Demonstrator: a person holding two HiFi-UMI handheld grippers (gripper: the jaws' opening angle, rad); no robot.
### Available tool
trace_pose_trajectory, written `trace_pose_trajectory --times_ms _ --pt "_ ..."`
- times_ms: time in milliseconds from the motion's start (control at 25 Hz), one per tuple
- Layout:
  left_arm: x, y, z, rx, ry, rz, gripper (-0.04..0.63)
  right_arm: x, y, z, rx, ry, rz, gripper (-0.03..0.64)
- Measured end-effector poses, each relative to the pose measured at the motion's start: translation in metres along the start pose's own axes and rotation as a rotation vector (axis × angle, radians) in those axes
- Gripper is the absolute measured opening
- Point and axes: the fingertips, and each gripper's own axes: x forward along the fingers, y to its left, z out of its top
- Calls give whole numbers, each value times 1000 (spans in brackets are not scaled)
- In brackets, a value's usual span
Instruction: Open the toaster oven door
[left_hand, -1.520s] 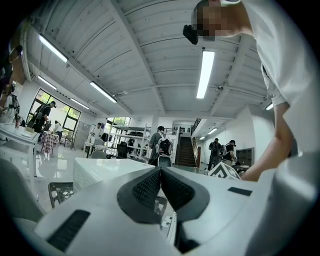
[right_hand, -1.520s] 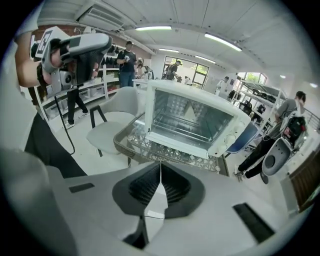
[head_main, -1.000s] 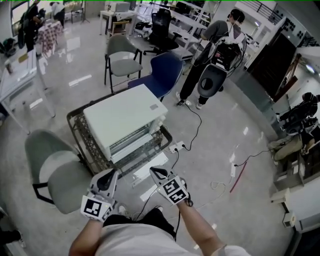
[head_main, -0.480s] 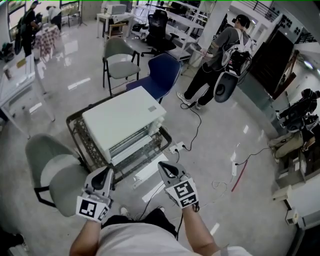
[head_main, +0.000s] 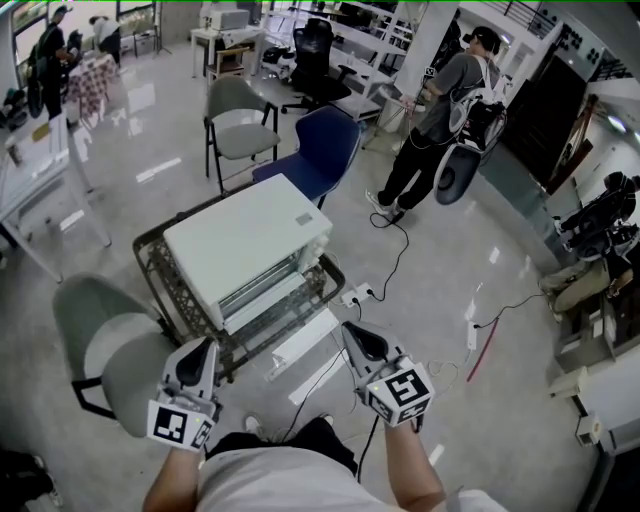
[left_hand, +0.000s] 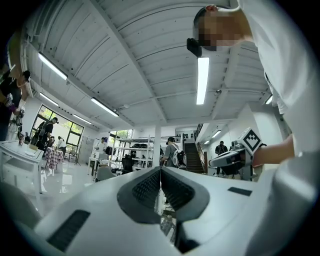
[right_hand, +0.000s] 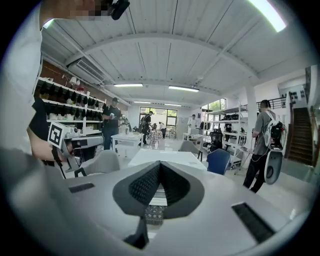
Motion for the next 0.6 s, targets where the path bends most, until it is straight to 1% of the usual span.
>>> trace_pose_trajectory --times_ms 200,440,600 --pt "-3 3 3 7 -5 7 21 -29 -16 14 30 -53 -50 23" --pt "-10 8 9 -7 -5 25 21 -60 -25 32 71 -113 -106 23" --pt "-15 11 16 3 -16 39 21 -68 -33 35 106 -160 -159 23"
